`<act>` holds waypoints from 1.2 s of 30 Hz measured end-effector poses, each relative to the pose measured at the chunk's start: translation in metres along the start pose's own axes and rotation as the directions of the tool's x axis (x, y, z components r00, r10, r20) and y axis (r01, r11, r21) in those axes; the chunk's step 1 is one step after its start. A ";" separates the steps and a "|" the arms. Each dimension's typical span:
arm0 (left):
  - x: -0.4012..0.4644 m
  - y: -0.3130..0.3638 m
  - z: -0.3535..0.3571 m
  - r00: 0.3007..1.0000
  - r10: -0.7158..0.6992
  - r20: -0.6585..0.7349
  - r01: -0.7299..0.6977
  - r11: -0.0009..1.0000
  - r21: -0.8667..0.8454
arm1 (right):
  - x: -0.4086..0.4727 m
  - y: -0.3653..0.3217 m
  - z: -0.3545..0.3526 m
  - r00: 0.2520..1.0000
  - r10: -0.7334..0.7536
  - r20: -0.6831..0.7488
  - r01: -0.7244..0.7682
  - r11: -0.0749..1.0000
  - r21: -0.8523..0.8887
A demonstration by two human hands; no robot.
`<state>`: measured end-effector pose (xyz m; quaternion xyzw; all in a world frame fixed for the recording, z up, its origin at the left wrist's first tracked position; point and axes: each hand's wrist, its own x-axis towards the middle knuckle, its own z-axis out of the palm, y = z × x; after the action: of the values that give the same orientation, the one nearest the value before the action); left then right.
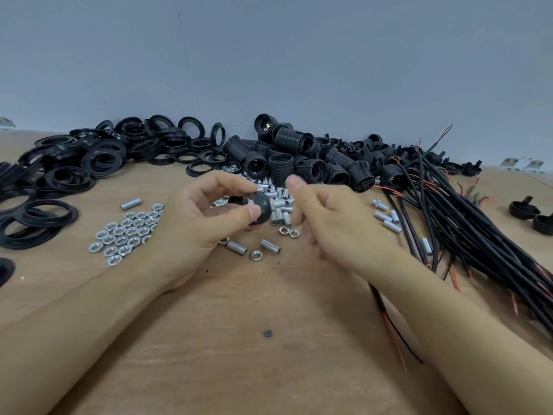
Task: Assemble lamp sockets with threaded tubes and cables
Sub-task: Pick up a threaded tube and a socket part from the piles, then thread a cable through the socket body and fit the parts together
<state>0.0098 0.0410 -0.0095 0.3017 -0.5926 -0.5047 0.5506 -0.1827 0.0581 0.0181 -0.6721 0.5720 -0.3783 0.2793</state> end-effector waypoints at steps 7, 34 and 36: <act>0.002 0.000 -0.005 0.999 -0.025 -0.028 0.025 1.000 0.012 | 0.013 0.044 -0.067 0.866 0.195 -0.460 -0.494 0.475 -0.728; 0.007 0.002 -0.006 0.985 -0.144 -0.091 0.119 0.964 -0.237 | 0.018 0.010 -0.083 0.909 0.361 -0.206 -0.067 0.616 0.785; 0.008 0.003 -0.007 0.982 -0.175 -0.075 0.144 0.940 -0.308 | 0.017 0.005 -0.069 0.942 0.316 -0.117 -0.097 0.586 0.804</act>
<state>0.0151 0.0327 -0.0042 0.2863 -0.4536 -0.6162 0.5767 -0.2418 0.0444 0.0560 -0.3558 0.4516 -0.6360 0.5147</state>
